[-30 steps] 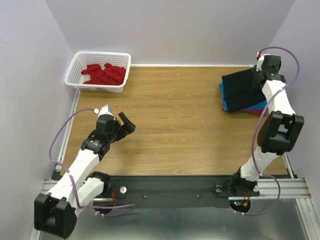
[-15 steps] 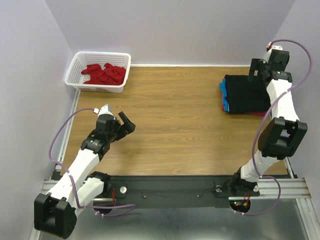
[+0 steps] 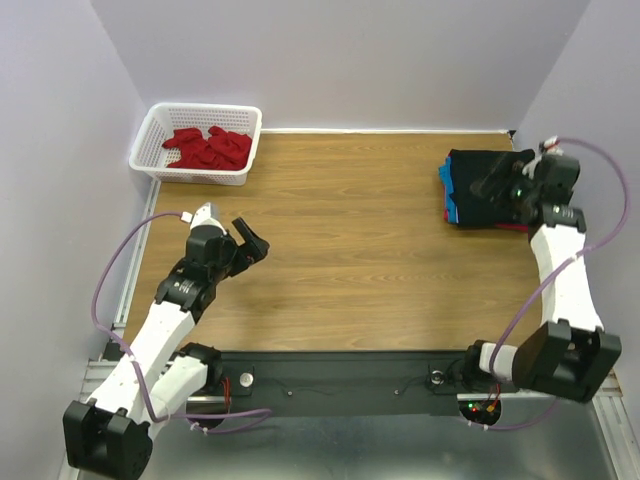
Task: Fold and stack the t-shirts
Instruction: Neatly place the folded tshirt to the corner
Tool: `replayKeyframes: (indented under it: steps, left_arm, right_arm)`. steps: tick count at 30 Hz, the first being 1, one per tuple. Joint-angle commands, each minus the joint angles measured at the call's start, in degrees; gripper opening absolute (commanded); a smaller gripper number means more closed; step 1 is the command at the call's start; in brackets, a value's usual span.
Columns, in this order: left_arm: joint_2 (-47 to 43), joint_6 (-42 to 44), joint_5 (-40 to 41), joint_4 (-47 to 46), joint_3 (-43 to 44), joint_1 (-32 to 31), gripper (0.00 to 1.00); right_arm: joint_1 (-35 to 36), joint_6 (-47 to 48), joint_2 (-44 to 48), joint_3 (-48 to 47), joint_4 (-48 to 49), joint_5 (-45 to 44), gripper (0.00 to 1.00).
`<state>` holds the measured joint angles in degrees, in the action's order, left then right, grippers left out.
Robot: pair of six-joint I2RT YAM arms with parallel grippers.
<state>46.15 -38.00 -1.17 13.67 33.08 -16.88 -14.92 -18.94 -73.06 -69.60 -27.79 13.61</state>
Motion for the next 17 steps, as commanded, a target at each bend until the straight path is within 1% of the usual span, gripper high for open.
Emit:
replayKeyframes:
  steps: [1,2,5,7,9,13,17]
  left_arm:
    - [-2.5,-0.8,2.9,0.4,2.2,0.0,0.98]
    - [-3.2,-1.2,3.2,0.5,1.6,0.0,0.99]
    - [-4.1,-1.9,3.7,0.4,0.8,0.0,0.99]
    - [-4.3,-2.4,4.0,0.3,0.5,0.0,0.98]
    - [-4.6,-2.8,4.2,0.2,-0.4,0.0,0.98]
    - [-4.6,-4.2,3.9,-0.4,-1.3,0.0,0.99]
    - [-4.9,-4.6,3.8,-0.8,-2.0,0.0,0.98]
  right_arm:
    - [-0.2,-6.2,7.8,9.9,0.4,4.4,1.0]
    - [-0.2,-6.1,10.5,14.0,0.4,5.4,1.0]
    - [-0.2,-6.3,15.5,20.0,0.3,4.8,1.0]
    - [-0.2,-7.9,18.3,22.3,0.4,3.4,1.0]
    - [-0.2,-9.1,22.3,23.8,0.4,1.0,1.0]
    - [-0.2,-7.5,28.2,24.5,1.2,-2.1,1.0]
    - [-0.2,-7.3,31.3,24.7,1.3,-4.0,1.0]
